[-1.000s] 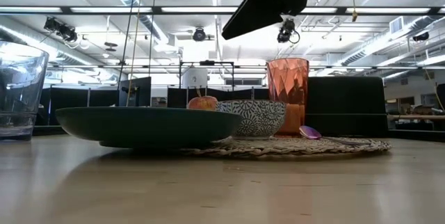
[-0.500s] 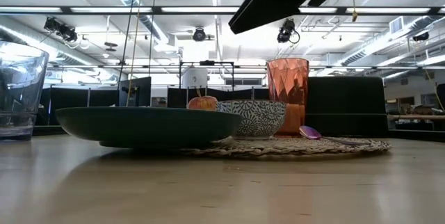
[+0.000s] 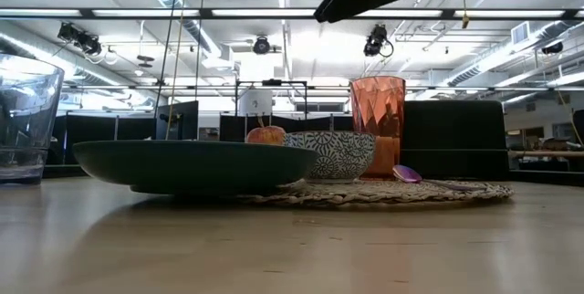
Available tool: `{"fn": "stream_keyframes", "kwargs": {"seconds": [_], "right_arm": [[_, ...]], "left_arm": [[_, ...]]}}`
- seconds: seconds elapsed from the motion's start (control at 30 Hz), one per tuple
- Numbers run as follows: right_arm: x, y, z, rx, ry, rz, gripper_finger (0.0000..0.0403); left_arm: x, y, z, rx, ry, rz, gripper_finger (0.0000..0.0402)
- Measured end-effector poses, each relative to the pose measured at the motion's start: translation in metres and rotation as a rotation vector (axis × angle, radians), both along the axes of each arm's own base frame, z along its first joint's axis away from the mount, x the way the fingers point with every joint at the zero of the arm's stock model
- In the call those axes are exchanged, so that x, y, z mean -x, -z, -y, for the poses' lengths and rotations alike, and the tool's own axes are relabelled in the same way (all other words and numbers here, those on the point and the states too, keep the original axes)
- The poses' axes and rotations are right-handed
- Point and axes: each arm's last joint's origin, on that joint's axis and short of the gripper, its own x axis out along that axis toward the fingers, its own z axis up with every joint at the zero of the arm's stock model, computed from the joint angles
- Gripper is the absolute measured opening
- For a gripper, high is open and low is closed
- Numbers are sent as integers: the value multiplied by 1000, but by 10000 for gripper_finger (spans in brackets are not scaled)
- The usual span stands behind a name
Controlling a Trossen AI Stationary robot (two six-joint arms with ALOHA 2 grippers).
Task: Arrange a breakfast setting
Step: Pour the cereal into the red bowl
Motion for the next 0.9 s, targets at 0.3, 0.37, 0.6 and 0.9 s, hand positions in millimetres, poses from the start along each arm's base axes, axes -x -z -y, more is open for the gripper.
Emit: {"fn": "stream_keyframes", "kwargs": {"seconds": [0.3,0.37,0.6,0.9], "right_arm": [[2,1,-10,-126,-135,-54,248],[2,1,-11,-152,-162,-61,243],[-10,7,-11,-243,-143,-5,245],[-53,42,-21,-318,-162,244,316]], "left_arm": [[-7,20,10,45,124,46,76],[-9,24,9,37,165,49,30],[-9,13,5,32,269,89,6],[-3,-30,-6,35,376,217,3]]}}
